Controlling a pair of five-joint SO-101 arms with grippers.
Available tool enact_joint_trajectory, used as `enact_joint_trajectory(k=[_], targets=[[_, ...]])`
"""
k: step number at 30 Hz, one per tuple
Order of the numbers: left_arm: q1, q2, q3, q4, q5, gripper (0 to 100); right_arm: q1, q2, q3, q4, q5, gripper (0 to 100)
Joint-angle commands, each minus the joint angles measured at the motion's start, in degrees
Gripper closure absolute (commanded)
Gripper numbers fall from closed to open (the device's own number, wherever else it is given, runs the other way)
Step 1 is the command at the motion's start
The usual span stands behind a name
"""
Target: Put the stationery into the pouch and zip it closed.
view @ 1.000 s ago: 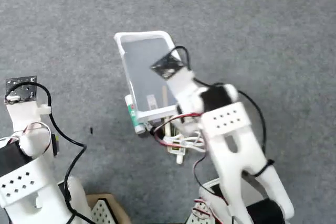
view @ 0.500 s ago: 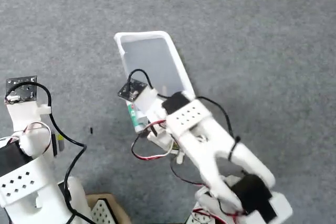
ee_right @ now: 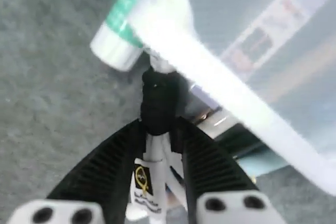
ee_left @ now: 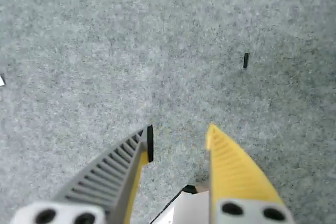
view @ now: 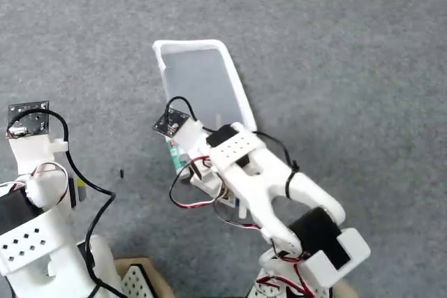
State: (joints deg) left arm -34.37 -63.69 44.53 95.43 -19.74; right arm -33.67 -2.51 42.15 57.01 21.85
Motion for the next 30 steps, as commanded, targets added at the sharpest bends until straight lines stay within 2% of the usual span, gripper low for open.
enact_joint_trajectory(k=[1, 6, 9, 20, 23, 30], targets=[[-0.7, 0.1, -0.4, 0.4, -0.4, 81, -0.6, 2.8, -0.2, -2.4, -0.1, 89.5], [-0.6, 0.1, -0.4, 0.4, -0.4, 81, -0.6, 4.4, -0.2, -2.5, -0.5, 90.6], [-0.6, 0.1, -0.4, 0.4, -0.4, 81, -0.6, 4.9, -0.5, -2.5, -0.3, 98.5], [-0.5, 0.1, -0.3, 0.4, -0.4, 82, -0.4, 4.4, -1.9, -2.5, -0.8, 98.7], [-0.5, 0.1, -0.3, 0.4, -0.4, 82, -0.4, 4.4, -3.8, -2.1, -4.2, 98.7], [-0.5, 0.1, -0.3, 0.4, -0.4, 82, -0.3, 4.4, -12.4, 9.5, -5.0, 98.7]])
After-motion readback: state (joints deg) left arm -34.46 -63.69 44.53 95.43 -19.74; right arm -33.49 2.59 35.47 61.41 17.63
